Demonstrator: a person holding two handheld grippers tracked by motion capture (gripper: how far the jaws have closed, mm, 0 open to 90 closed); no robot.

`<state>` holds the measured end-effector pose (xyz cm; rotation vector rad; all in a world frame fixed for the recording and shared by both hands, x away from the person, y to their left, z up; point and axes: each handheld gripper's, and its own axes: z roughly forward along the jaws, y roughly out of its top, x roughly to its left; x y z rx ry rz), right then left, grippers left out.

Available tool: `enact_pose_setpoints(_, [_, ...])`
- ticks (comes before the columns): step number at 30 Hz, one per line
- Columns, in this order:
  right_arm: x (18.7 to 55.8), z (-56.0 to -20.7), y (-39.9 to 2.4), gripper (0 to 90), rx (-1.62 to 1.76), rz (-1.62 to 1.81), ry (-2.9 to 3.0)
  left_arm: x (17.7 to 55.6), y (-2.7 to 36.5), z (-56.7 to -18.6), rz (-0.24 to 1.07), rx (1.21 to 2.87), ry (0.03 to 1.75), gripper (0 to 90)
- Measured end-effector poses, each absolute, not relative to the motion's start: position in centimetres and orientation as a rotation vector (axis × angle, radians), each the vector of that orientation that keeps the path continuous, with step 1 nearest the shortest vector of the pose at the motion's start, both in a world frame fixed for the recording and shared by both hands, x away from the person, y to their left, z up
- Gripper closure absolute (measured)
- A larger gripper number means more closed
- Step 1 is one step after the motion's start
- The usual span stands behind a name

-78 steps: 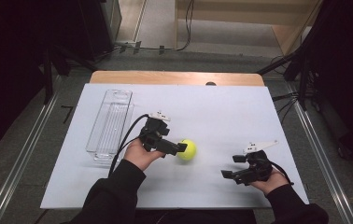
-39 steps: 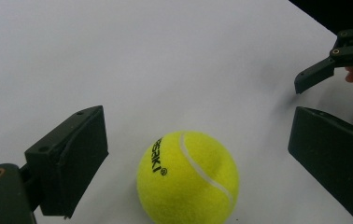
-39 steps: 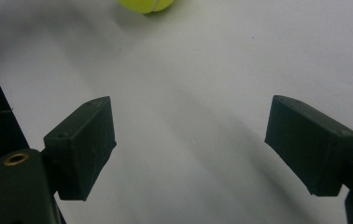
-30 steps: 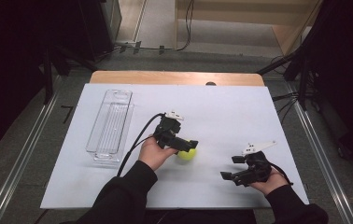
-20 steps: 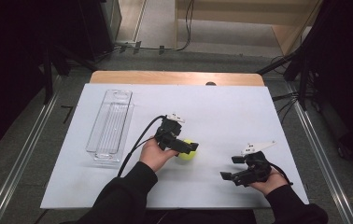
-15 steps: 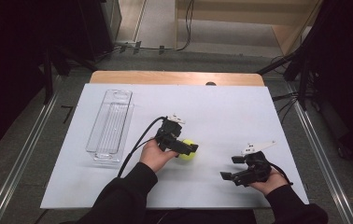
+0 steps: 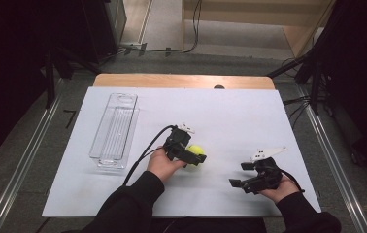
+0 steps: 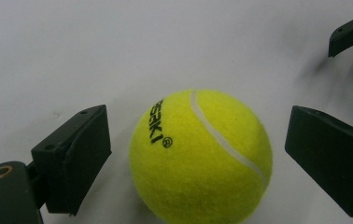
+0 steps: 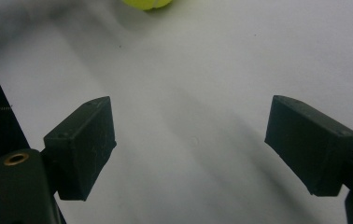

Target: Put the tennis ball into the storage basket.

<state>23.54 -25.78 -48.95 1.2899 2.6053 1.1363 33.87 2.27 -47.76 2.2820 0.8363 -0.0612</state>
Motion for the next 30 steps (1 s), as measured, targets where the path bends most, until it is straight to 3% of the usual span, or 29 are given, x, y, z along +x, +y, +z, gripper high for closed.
enact_pose_setpoints(24, [23.4,-48.9,-25.7,13.9,1.282,1.117,2.615,33.3,1.8,-49.7,-0.027,2.366,0.816,7.1])
enact_pose_setpoints(30, [23.4,-49.0,-25.7,13.9,1.279,1.112,2.621,33.0,1.9,-49.8,0.025,2.374,0.801,12.5])
